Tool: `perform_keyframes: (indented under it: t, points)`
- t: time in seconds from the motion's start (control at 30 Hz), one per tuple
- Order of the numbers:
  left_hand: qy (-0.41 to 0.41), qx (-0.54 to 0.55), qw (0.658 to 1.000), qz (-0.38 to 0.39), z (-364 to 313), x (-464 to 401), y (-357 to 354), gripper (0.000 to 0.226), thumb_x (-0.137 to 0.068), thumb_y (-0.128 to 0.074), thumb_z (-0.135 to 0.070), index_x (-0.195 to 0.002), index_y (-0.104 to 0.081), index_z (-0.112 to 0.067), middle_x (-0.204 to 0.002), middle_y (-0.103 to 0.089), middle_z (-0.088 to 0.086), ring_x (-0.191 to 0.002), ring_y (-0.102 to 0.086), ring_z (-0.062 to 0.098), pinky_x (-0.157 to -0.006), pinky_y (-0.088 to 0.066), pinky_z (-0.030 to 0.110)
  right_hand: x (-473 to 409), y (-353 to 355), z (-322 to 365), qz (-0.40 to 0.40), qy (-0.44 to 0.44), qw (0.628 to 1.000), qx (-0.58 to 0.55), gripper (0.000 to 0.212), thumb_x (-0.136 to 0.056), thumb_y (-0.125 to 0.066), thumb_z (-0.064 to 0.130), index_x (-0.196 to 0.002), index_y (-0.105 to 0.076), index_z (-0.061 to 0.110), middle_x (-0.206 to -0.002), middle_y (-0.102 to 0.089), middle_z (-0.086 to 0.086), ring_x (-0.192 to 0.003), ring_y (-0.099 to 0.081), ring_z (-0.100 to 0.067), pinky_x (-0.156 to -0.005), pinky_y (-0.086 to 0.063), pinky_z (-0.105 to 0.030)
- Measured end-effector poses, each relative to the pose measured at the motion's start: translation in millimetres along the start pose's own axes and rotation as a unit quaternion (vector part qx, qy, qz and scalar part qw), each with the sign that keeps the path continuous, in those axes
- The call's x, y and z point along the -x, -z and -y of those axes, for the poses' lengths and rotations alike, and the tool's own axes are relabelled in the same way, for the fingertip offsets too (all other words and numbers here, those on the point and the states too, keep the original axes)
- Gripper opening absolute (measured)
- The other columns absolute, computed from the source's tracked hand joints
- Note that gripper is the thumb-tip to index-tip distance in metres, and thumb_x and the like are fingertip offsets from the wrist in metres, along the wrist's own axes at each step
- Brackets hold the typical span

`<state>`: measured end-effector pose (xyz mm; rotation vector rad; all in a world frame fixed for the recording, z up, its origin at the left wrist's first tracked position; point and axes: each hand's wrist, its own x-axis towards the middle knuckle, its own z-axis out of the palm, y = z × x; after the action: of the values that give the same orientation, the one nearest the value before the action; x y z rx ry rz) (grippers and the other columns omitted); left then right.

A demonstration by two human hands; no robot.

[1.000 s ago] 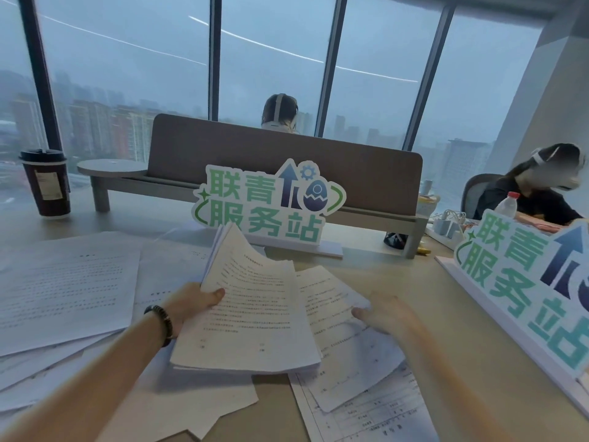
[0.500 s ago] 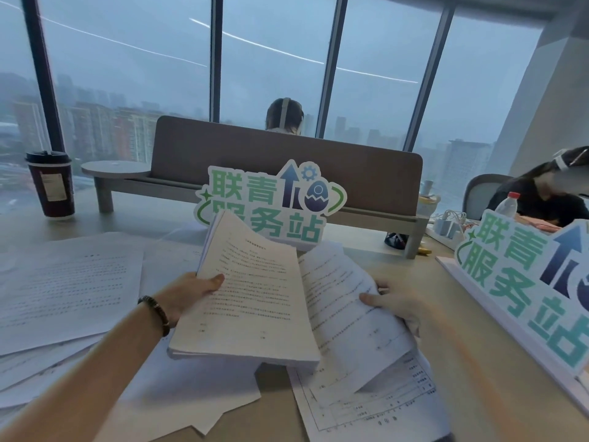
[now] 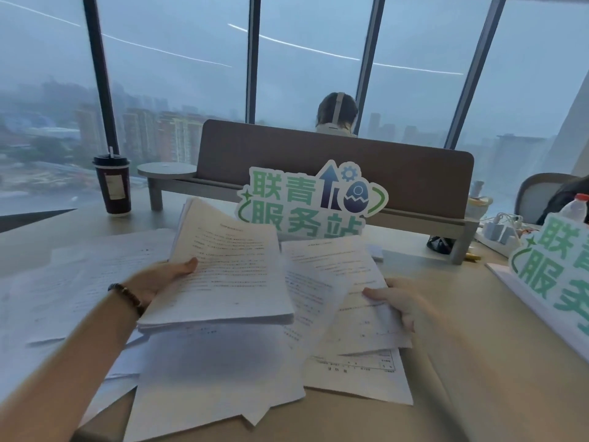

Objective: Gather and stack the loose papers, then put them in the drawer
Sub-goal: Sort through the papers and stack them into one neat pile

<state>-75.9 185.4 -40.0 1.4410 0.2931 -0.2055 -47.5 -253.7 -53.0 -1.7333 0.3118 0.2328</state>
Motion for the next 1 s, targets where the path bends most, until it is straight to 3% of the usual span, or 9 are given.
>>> perform_keyframes:
  t: [0.07,0.17,0.27,0.43,0.6,0.67,0.87,1.0]
  points:
    - [0.005,0.0,1.0,-0.018,14,-5,9,0.03,-0.095,-0.057,-0.017,-0.122,-0.058,-0.004,-0.113,-0.067,0.022,-0.095,-0.065,0.036,-0.07,-0.059,0.044,-6,-17,0,0.01,-0.004,0.999,0.05,0.039,-0.088,-0.074,0.021,-0.123,-0.061,0.008,-0.106,-0.074,-0.019,-0.096,-0.071,-0.035,-0.093,-0.055,-0.053]
    - [0.001,-0.018,0.999,-0.029,25,-9,10,0.032,-0.095,-0.058,-0.015,-0.124,-0.058,-0.001,-0.112,-0.067,0.022,-0.097,-0.065,0.037,-0.078,-0.058,0.045,-16,-38,1,0.031,-0.003,0.996,0.08,0.048,-0.095,-0.062,0.042,-0.13,-0.059,0.01,-0.113,-0.072,-0.015,-0.099,-0.07,-0.031,-0.086,-0.057,-0.043]
    - [-0.015,-0.032,0.999,-0.033,25,-8,2,0.029,-0.095,-0.059,-0.013,-0.121,-0.059,-0.001,-0.117,-0.066,0.023,-0.103,-0.064,0.04,-0.086,-0.054,0.049,-18,-55,1,0.059,-0.008,0.996,0.066,0.061,-0.082,-0.072,0.054,-0.127,-0.061,0.016,-0.112,-0.073,-0.01,-0.1,-0.07,-0.029,-0.085,-0.057,-0.039]
    - [-0.022,-0.051,0.998,-0.043,25,-7,-2,0.026,-0.094,-0.06,-0.012,-0.117,-0.06,0.001,-0.113,-0.067,0.023,-0.092,-0.066,0.035,-0.084,-0.054,0.046,-13,-67,2,0.092,0.015,0.993,0.078,0.078,-0.054,-0.096,0.032,-0.123,-0.062,0.019,-0.105,-0.076,-0.009,-0.096,-0.072,-0.03,-0.081,-0.059,-0.043]
    - [-0.013,-0.059,0.997,-0.053,26,-8,-4,0.029,-0.092,-0.064,-0.012,-0.118,-0.062,0.0,-0.115,-0.068,0.024,-0.106,-0.065,0.041,-0.095,-0.05,0.056,-16,-61,2,0.056,0.0,0.997,0.055,0.039,-0.078,-0.079,-0.004,-0.111,-0.064,0.007,-0.1,-0.071,-0.015,-0.088,-0.069,-0.033,-0.069,-0.056,-0.039]
    - [-0.01,-0.068,0.996,-0.055,27,-9,-8,0.031,-0.09,-0.066,-0.014,-0.118,-0.062,0.0,-0.115,-0.068,0.023,-0.107,-0.065,0.042,-0.097,-0.048,0.059,-18,-56,-1,0.043,-0.019,0.998,0.045,0.029,-0.08,-0.076,-0.006,-0.104,-0.066,0.006,-0.096,-0.072,-0.015,-0.083,-0.07,-0.032,-0.067,-0.056,-0.04]
    - [-0.009,-0.096,0.995,-0.035,32,-13,-40,0.034,-0.09,-0.068,-0.014,-0.12,-0.061,0.001,-0.112,-0.07,0.021,-0.103,-0.067,0.04,-0.093,-0.051,0.059,-19,-19,-4,-0.017,-0.027,0.996,0.078,0.024,-0.079,-0.077,-0.002,-0.1,-0.07,0.004,-0.102,-0.074,-0.02,-0.08,-0.072,-0.031,-0.062,-0.056,-0.034]
    - [-0.018,-0.113,0.993,-0.007,37,-13,-71,0.029,-0.091,-0.067,-0.016,-0.115,-0.063,0.0,-0.11,-0.071,0.02,-0.101,-0.068,0.039,-0.092,-0.052,0.057,-3,14,-5,-0.021,-0.037,0.994,0.103,0.028,-0.086,-0.072,0.004,-0.112,-0.062,0.002,-0.094,-0.07,-0.018,-0.078,-0.068,-0.031,-0.063,-0.054,-0.034]
